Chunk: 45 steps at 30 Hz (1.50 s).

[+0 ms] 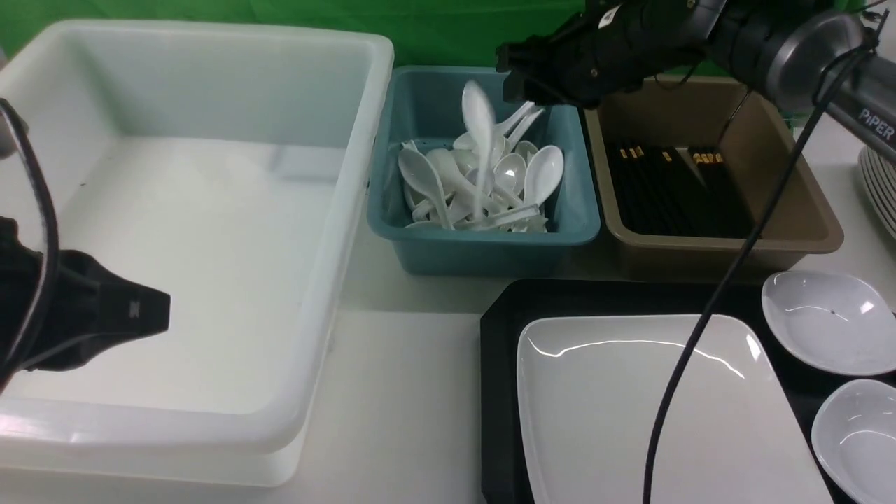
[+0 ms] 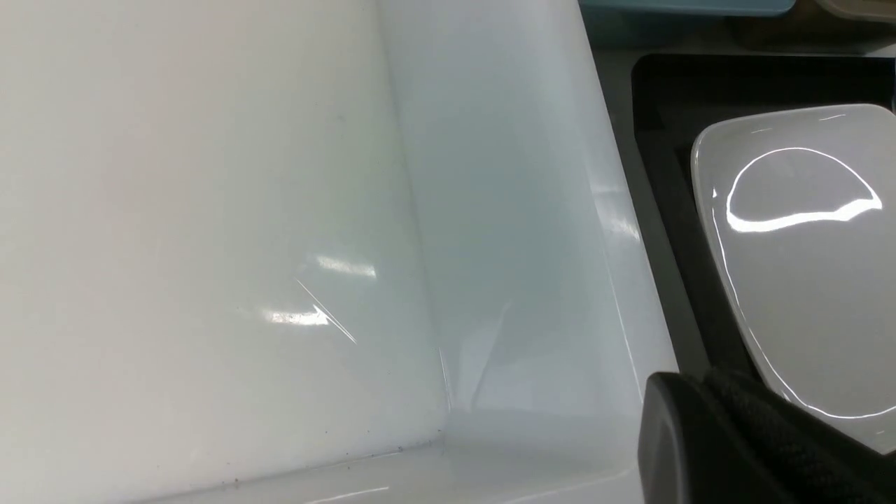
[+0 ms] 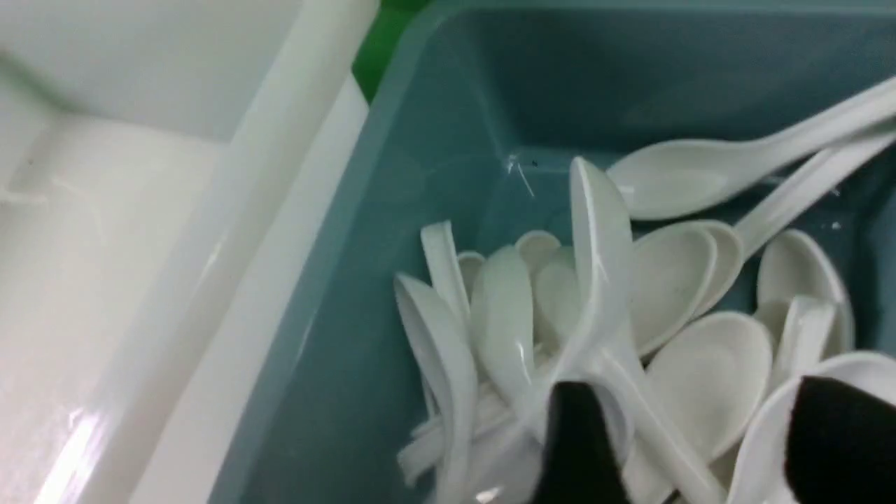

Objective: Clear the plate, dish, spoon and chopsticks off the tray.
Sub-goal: Use the right arm to put the soup spoon into the small storage box in the middle, then use the right arm to grab a small plate from the dinner plate

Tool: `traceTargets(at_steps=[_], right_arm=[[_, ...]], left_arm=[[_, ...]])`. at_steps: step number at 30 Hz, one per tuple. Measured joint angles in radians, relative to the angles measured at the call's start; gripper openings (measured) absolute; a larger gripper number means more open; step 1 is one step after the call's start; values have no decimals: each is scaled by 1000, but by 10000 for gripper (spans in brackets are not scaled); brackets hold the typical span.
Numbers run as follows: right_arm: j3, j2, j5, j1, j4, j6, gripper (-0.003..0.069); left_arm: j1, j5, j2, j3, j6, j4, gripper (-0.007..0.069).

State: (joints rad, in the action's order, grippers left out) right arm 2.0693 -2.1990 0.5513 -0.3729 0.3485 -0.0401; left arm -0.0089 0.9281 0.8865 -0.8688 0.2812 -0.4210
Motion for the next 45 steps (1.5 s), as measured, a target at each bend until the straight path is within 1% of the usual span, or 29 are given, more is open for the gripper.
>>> traceTargets(at_steps=[2,4,5,6,7,8,9,10,11,12,13,19,20,21,22,23,26,27,28,29,30,35,36,38,39,41,45], right_arm=[[5,24,91,1,-42,-4,551],[10,46,157,4,-73,-6,552],[12,81,266,10,-143,-12,515],[12,129,387,19,-226,-31,423],[12,143,405,23,-252,-36,387],[10,192,520,38,-341,-48,241],[-1,223,574,49,-384,-47,183],[-38,279,579,74,-430,-47,87],[-45,287,579,77,-440,-46,80],[-107,347,579,107,-462,-45,45],[-175,398,579,133,-472,-44,29],[-561,615,576,233,-479,-41,20],[-660,661,575,258,-479,-28,29],[-660,661,575,258,-479,-26,31],[-756,700,573,279,-480,-22,58],[-796,715,570,287,-481,-21,69],[-1000,770,496,309,-486,-16,199],[-1030,778,480,309,-485,-10,237],[-1037,780,474,309,-485,-6,245],[-1075,785,459,309,-482,4,291],[-1094,786,458,309,-480,5,318],[-1181,795,474,309,-479,20,433],[-1189,795,474,309,-479,22,439],[-1239,795,443,309,-479,30,512],[-1243,795,433,309,-479,30,517],[-1293,795,358,309,-479,28,568],[-1328,784,268,309,-479,2,585]], left_arm=[[0,0,0,0,0,0,8],[0,0,0,0,0,0,8],[0,1,0,0,0,0,8],[0,2,0,0,0,0,8],[0,2,0,0,0,0,8],[0,1,0,0,0,0,8],[0,-1,0,0,0,0,8],[0,-3,0,0,0,0,8],[0,-4,0,0,0,-1,8],[0,-4,0,0,0,-2,8],[0,-4,0,0,0,-2,8],[0,4,0,0,10,-2,8],[0,4,0,0,12,-2,8],[0,4,0,0,12,-2,8],[0,4,0,0,15,-2,8],[0,4,0,0,17,-2,8],[0,7,0,0,22,-2,8],[0,7,0,0,23,-2,8],[0,7,0,0,23,-2,8],[0,7,0,0,23,-2,8],[0,7,0,0,23,-2,8],[0,26,0,0,23,-2,8],[0,26,0,0,23,-2,8],[0,29,0,0,23,-2,8],[0,29,0,0,23,-2,8],[0,29,0,0,23,-2,8],[0,19,0,0,23,-2,8]])
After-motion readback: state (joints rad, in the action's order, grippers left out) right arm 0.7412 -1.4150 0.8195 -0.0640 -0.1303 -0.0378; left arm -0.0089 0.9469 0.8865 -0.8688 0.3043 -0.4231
